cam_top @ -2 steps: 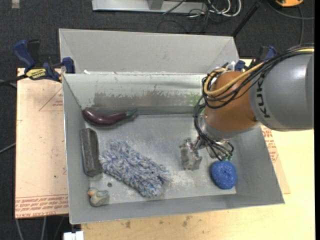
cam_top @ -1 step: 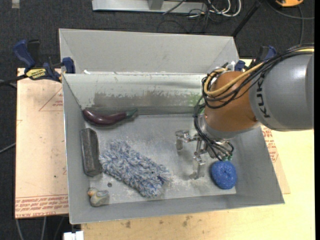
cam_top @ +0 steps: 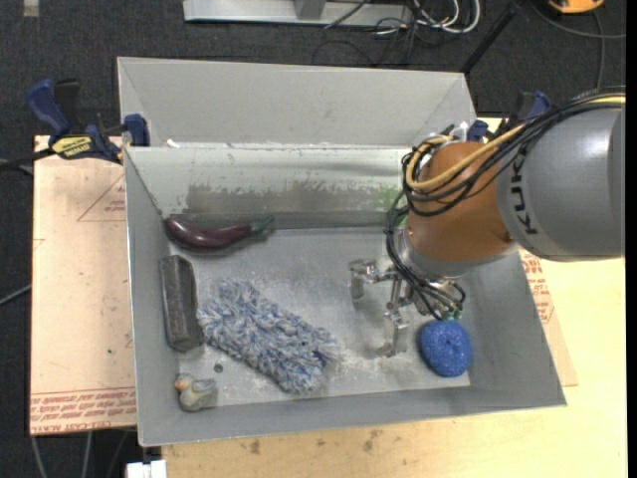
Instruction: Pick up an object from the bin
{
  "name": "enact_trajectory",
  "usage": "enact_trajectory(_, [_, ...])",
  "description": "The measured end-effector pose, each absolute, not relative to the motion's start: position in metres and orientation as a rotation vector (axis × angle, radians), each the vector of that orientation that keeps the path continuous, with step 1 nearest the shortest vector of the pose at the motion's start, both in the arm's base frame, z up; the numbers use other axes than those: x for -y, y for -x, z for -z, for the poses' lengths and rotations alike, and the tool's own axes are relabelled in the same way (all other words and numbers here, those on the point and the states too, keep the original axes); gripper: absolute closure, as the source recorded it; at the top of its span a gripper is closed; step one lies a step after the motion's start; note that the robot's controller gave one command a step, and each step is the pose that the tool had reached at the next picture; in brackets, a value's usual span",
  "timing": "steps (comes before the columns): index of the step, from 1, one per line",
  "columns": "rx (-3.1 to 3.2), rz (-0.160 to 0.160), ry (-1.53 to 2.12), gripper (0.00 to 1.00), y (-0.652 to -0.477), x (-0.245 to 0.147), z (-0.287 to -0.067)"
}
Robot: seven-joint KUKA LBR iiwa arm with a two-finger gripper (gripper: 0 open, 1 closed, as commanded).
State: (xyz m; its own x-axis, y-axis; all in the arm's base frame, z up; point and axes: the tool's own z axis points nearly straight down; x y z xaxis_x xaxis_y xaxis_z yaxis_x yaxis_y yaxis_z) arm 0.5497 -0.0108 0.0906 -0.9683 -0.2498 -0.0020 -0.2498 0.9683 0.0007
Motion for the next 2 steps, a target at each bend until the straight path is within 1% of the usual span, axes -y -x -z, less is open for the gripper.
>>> enact_trajectory(1, [-3.109, -0.007, 0.46, 0.0, -0.562, 0.051, -0.118])
enact_trajectory(2, [-3.109, 0.008, 0.425, 0.0, -0.592, 0.074, -0.144])
